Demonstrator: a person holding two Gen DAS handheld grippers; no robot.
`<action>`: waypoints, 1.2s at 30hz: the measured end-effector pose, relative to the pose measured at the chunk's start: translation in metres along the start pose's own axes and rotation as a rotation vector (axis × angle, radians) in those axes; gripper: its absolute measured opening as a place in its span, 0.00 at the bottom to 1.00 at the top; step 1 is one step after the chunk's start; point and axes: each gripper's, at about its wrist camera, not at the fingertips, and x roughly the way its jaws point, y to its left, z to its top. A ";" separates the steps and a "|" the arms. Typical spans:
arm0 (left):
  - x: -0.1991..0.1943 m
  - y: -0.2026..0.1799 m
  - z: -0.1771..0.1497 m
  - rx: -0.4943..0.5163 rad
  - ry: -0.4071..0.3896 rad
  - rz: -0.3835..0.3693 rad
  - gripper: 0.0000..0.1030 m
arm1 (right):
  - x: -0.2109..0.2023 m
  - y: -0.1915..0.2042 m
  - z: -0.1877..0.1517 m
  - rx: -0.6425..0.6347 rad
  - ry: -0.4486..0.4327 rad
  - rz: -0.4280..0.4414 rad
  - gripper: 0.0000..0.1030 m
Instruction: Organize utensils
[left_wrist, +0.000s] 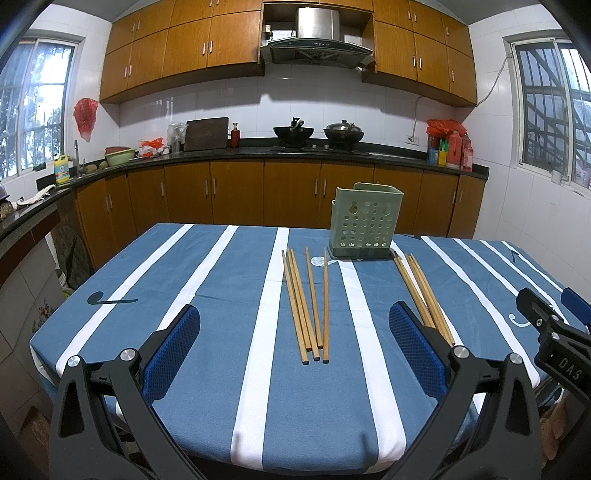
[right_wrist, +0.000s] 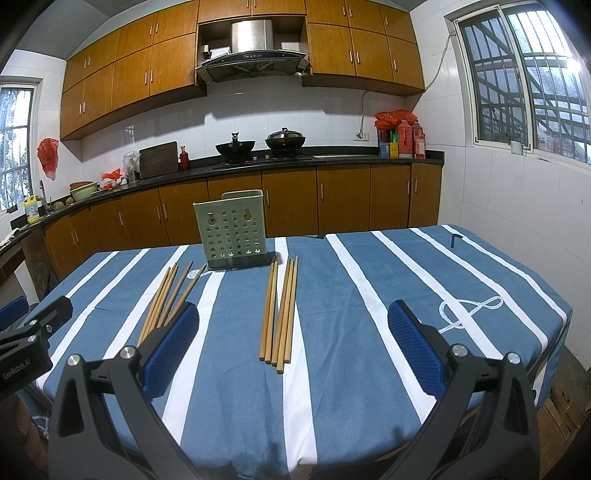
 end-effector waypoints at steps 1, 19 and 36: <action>0.001 0.000 0.000 0.000 0.003 0.003 0.98 | 0.001 0.000 0.000 0.000 0.004 -0.001 0.96; 0.087 0.045 -0.004 -0.123 0.254 0.015 0.93 | 0.132 -0.028 -0.003 0.105 0.356 0.001 0.57; 0.145 0.047 -0.003 -0.118 0.373 -0.068 0.56 | 0.212 -0.009 -0.010 0.040 0.518 0.056 0.08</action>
